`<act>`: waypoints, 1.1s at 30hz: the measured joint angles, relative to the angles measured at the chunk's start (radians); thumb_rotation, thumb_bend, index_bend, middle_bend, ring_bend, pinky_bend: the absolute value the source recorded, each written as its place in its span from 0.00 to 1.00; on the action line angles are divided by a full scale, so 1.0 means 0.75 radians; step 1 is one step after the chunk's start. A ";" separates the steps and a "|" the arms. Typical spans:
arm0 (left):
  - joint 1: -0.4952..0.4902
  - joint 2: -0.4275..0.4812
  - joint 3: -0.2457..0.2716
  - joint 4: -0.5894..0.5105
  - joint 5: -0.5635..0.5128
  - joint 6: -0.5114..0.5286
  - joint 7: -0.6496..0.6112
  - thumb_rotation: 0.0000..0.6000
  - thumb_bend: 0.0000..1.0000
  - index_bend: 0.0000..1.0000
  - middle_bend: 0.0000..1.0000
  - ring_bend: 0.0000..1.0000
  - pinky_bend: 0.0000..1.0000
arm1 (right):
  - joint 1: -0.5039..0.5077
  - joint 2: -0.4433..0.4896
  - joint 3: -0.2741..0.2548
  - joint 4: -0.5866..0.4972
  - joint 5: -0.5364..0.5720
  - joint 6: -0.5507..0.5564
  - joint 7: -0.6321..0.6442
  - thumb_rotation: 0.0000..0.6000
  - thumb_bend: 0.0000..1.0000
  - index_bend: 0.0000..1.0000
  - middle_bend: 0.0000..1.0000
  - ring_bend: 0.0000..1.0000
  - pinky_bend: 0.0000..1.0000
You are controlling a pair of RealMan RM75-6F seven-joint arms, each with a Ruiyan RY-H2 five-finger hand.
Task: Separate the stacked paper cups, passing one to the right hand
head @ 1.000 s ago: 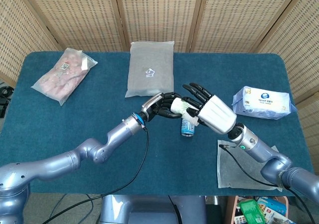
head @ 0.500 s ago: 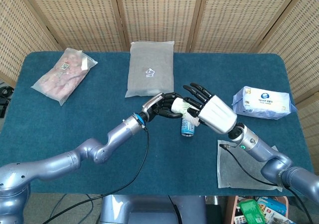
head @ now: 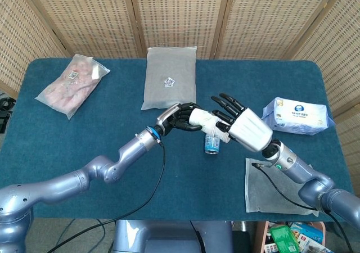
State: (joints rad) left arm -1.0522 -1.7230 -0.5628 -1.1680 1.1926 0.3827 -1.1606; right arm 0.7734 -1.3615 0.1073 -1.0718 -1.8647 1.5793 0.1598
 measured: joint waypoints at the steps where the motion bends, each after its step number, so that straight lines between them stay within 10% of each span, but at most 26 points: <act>1: 0.006 0.004 0.000 0.004 0.000 -0.001 -0.004 1.00 0.30 0.48 0.51 0.49 0.54 | -0.007 0.009 -0.005 0.006 -0.003 0.012 0.003 1.00 0.64 0.75 0.48 0.15 0.23; 23: 0.204 0.304 0.133 0.101 0.265 0.086 -0.040 1.00 0.30 0.48 0.51 0.49 0.54 | -0.111 0.010 -0.110 0.230 -0.010 0.041 0.072 1.00 0.64 0.75 0.47 0.16 0.24; 33: 0.305 0.455 0.356 0.263 0.467 0.303 0.422 1.00 0.30 0.48 0.51 0.49 0.54 | -0.116 -0.036 -0.187 0.305 -0.016 -0.105 0.024 1.00 0.64 0.75 0.46 0.16 0.25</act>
State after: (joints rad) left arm -0.8234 -1.3816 -0.2958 -0.9709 1.5430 0.6100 -0.8442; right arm 0.6864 -1.3883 -0.0330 -0.8428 -1.8766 1.5001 0.1776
